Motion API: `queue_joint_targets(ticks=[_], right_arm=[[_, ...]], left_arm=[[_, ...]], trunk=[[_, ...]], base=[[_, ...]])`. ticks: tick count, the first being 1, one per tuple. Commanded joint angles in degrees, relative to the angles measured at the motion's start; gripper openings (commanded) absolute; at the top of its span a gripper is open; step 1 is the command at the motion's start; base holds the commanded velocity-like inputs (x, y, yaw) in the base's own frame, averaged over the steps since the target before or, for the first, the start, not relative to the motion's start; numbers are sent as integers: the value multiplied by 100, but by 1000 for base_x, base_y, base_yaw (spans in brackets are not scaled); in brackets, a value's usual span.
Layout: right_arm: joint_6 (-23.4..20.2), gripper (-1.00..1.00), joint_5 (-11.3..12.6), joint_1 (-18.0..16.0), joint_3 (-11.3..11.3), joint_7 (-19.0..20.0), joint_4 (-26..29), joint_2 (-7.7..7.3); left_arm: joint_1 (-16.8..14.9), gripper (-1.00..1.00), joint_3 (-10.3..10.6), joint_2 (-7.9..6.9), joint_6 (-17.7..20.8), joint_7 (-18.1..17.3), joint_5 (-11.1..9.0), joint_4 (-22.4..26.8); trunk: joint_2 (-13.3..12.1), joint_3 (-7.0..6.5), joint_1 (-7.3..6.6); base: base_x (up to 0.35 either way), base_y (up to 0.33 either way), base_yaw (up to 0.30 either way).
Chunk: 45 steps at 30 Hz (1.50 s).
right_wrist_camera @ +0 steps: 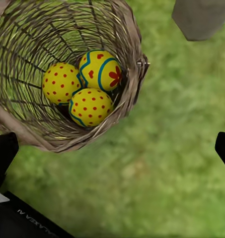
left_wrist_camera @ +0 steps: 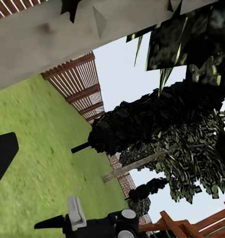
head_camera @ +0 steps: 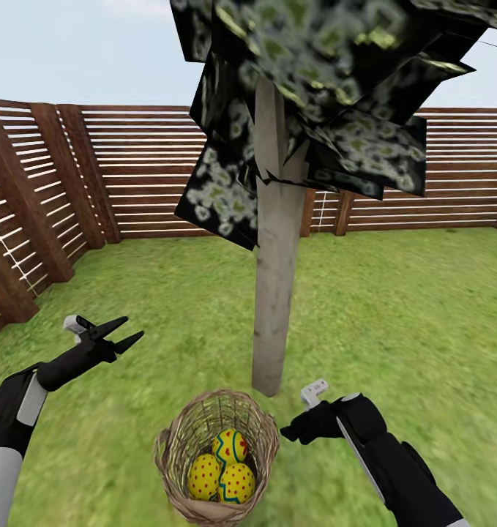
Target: Take the three Easter eggs out of the wicker basket on the lawn in the garden, then place them on the lawn next to a single tree (choose any tree) so that all three eggs are next to the same tree and none are left in the basket.
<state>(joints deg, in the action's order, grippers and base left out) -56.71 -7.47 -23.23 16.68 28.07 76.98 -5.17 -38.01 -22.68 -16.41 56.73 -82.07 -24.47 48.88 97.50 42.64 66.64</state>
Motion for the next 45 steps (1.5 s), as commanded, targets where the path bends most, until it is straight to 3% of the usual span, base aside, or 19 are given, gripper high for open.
queue_joint_targets(ticks=[1,11,24,42,45], right_arm=[[2,100,79,-3,782,203,158,-1],[123,100,63,2,973,286,-220,31],[142,100,15,3,1037,259,-239,34],[141,100,28,3,1040,210,-265,44],[122,100,33,3,1034,147,-343,186]], left_arm=[[-5,100,0,6,58,-20,-7,-7],[-5,100,-3,29,57,-34,-18,-15],[-5,100,-7,33,57,-37,-22,-14],[-5,100,-42,42,57,-43,-23,-19],[-5,100,-44,43,57,-46,-29,-19]], trunk=[[2,4,0],[2,4,0],[2,6,0],[2,83,0],[2,83,0]], base=[[0,0,0],[0,5,0],[0,196,6],[29,65,139],[130,258,2]])
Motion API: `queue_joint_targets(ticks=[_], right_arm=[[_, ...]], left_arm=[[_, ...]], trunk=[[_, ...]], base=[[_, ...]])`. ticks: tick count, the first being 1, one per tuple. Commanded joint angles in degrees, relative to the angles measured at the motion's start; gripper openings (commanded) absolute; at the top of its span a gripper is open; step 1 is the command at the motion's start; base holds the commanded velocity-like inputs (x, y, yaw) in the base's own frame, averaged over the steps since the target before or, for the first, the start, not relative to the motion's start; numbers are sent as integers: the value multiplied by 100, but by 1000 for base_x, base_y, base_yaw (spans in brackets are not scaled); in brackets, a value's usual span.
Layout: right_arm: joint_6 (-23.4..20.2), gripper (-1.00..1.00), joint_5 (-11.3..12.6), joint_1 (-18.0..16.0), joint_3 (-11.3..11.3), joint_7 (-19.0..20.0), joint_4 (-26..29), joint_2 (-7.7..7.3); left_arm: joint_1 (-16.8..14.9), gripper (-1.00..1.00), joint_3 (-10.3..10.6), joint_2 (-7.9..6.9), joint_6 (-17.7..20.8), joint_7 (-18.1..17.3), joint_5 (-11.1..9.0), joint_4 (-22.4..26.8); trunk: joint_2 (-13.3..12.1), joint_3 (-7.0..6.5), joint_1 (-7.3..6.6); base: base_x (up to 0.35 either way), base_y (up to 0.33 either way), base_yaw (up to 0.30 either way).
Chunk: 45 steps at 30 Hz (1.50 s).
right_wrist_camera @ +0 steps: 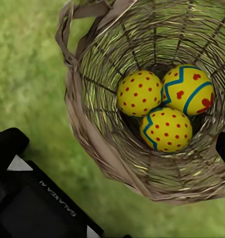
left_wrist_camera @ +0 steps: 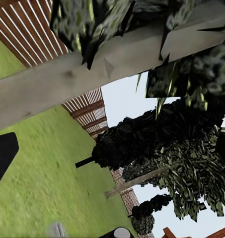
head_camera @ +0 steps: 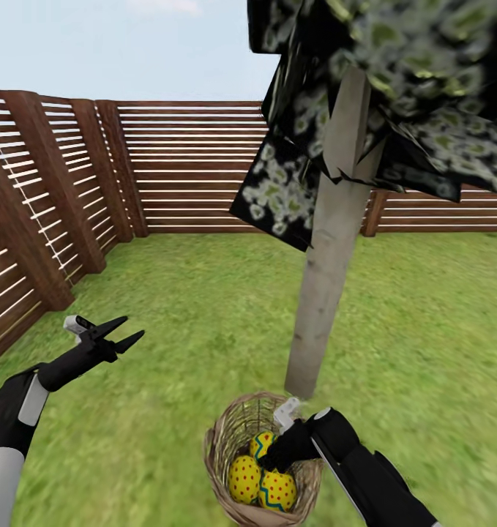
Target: Take the three Easter eggs out of the wicker basket on the lawn in the garden, then place them on the lawn next to a single tree (choose any tree) so that all three eggs are next to the same tree and none are left in the basket.
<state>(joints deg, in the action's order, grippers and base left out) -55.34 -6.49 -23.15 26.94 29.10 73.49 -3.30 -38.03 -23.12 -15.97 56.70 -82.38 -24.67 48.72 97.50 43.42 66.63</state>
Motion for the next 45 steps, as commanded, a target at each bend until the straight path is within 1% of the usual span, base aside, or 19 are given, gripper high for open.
queue_joint_targets(ticks=[1,5,10,12,13,14,16,18,23,25,28,31,35,43,45], right_arm=[[-17,100,-62,-5,6,-22,-45,26],[-18,100,-21,-5,-10,-353,-298,74],[-43,100,5,-5,-77,-449,-414,83],[-53,100,7,-5,-170,-454,-425,83],[-57,100,7,-5,-263,-455,-427,83],[-65,100,7,-5,-438,-460,-430,84],[-70,100,8,-5,-612,-464,-436,84],[-72,100,8,-5,-689,-469,-470,87],[-73,100,8,-5,-750,-527,-701,105],[-74,100,8,-5,-880,-635,-852,196],[-69,100,3,-5,-1155,-816,-1127,386],[-56,100,-9,-5,-1221,-860,-1221,437],[-23,100,-26,-5,-1241,-880,-1255,457],[-19,100,-13,-5,-1256,-912,-1270,469],[-29,100,-4,-5,-1262,-1003,-1279,476]], left_arm=[[-3,100,0,-2,60,-15,-10,-3],[-3,100,0,-2,60,-15,-12,-3],[-3,100,0,6,60,-15,-12,-4],[-3,100,0,6,60,-15,-8,-5],[-3,100,0,6,60,-15,-6,-4],[-3,100,0,6,60,-15,-5,-8],[-3,100,0,6,60,-13,-4,-10],[-3,100,0,6,60,-10,-3,-11],[-3,100,0,6,60,-7,-3,-11],[-3,100,0,6,60,-9,-3,-11],[-3,100,0,13,60,-14,-3,-11],[-3,100,0,19,60,-15,-5,-12],[-3,100,0,37,60,-15,-3,-12],[-3,100,0,47,60,-14,-10,-11],[-3,100,0,48,60,-15,-11,-11]], trunk=[[2,5,1],[2,5,1],[2,-20,1],[2,-35,1],[2,-43,1],[2,-50,1],[2,-65,1],[2,-80,1],[2,-118,1],[2,-133,1],[2,-153,1],[2,-160,1],[2,-163,1],[2,-163,1],[2,-163,1]], base=[[132,282,1],[132,294,0],[120,251,-99],[33,58,-192],[19,33,-200],[10,17,-207],[5,12,-210],[2,99,-212],[1,226,-213],[0,99,-213],[0,33,-187],[0,9,-74],[0,23,-18],[0,242,-1],[0,179,0]])
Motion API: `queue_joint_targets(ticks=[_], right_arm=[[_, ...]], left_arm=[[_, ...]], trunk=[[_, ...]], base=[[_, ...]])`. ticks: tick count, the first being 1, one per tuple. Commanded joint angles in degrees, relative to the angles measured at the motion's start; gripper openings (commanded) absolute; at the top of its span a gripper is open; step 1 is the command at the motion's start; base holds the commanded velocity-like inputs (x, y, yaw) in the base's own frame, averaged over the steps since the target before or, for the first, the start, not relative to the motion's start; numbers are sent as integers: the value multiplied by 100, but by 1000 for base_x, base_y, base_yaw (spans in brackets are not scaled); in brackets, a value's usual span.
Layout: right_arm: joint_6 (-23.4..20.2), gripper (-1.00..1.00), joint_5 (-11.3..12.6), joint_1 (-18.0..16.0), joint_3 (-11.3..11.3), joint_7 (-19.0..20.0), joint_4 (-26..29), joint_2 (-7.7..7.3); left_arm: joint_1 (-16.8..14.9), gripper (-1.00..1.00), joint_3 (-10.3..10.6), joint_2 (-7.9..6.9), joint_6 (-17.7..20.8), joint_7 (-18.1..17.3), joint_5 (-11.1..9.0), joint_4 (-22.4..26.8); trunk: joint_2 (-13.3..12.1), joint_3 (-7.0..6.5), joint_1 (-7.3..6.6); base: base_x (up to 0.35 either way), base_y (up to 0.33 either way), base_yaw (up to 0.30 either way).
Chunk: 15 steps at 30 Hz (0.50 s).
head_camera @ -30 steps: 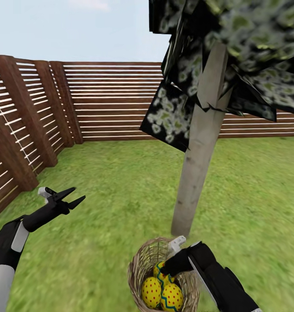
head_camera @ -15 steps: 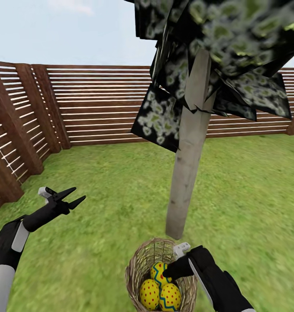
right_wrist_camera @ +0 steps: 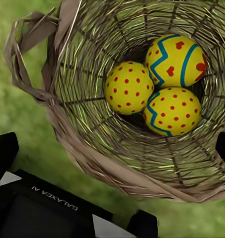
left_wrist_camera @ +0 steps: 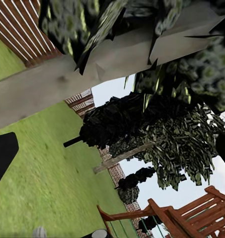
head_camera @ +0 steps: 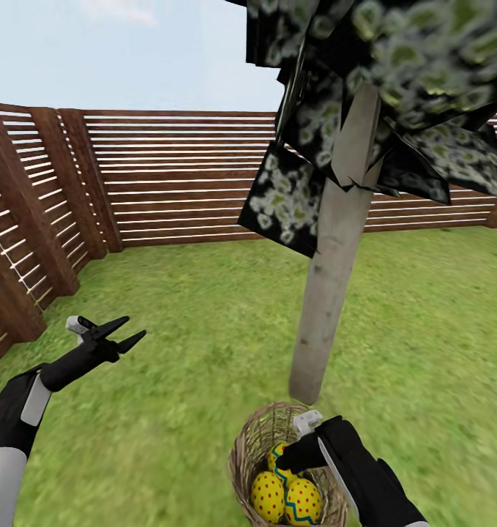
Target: Take the three Easter eggs out of the wicker basket on the lawn in the garden, then place them on the lawn next to a single tree (choose any tree) so that all three eggs are next to the same tree and none are left in the basket.
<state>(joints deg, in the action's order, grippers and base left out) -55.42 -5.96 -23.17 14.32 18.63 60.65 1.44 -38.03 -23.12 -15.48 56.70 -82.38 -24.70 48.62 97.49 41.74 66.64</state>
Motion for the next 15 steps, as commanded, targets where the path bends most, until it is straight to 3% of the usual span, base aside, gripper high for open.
queue_joint_targets(ticks=[1,3,7,15], right_arm=[[-24,100,-54,-3,-7,-50,-3,21],[-26,100,-49,-3,-91,-325,-79,105],[44,100,-50,-3,-587,-1041,-352,359],[440,100,-43,-3,-877,-1678,-532,407]], left_arm=[[-3,100,0,-2,60,-15,-8,-1],[-3,100,0,-3,60,-15,-9,-1],[-3,100,0,-3,60,-15,-7,-1],[-3,100,0,-7,60,-15,-4,3]], trunk=[[3,5,0],[3,5,0],[3,5,0],[43,23,21]], base=[[0,89,0],[0,47,0],[0,10,0],[0,0,0]])
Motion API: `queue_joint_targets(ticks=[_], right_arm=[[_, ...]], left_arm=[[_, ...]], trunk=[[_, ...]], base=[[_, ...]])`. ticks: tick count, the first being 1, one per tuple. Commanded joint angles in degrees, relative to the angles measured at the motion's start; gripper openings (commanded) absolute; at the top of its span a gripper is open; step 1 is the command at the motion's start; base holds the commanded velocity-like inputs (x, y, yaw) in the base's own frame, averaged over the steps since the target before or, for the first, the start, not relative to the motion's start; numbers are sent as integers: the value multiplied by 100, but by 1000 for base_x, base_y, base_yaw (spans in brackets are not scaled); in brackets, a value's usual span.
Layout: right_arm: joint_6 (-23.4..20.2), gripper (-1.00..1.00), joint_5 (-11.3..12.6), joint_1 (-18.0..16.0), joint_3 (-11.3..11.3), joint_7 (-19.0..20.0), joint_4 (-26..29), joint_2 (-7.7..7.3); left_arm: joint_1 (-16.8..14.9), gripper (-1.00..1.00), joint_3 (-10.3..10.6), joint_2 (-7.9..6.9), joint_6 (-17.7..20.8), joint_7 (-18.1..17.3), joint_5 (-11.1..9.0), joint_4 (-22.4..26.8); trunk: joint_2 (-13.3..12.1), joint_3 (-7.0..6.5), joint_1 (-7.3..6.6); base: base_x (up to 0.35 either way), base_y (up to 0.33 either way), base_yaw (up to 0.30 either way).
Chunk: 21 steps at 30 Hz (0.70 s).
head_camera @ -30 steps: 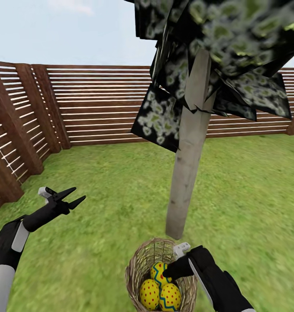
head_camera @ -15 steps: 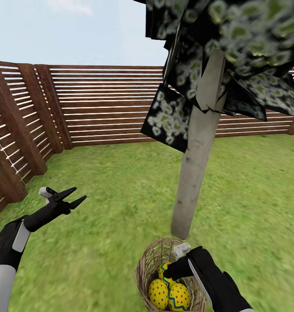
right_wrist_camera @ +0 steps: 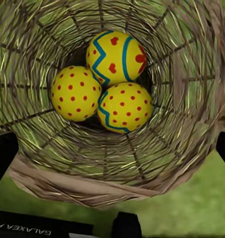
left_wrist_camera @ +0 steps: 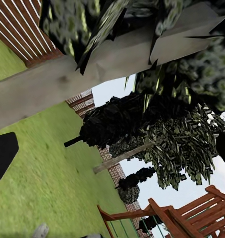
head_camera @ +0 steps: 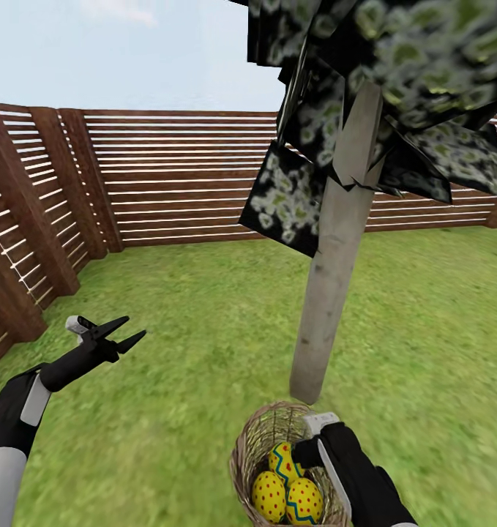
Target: Take the three Easter eggs out of the wicker basket on the lawn in the garden, then place them on the lawn next to a single tree (choose any tree) so that all three eggs are next to the same tree and none are left in the basket.
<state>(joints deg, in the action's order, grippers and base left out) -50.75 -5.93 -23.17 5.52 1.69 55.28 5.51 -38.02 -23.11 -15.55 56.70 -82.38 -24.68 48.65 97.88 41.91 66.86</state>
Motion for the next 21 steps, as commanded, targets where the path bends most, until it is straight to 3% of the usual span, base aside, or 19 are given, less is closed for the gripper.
queue_joint_targets(ticks=[1,6,21], right_arm=[[-23,100,-44,-3,-32,-2,-5,1],[-6,100,-45,-3,-207,-67,-51,-8],[-22,100,-46,-141,-219,-45,-135,-6]], left_arm=[[-3,100,-1,-1,60,-15,-5,1],[-3,100,-1,-1,60,-13,-2,1],[-3,100,-1,-3,60,-7,-2,-5]], trunk=[[44,24,22],[245,113,132],[846,401,461]], base=[[0,0,0],[0,0,0],[0,0,12]])
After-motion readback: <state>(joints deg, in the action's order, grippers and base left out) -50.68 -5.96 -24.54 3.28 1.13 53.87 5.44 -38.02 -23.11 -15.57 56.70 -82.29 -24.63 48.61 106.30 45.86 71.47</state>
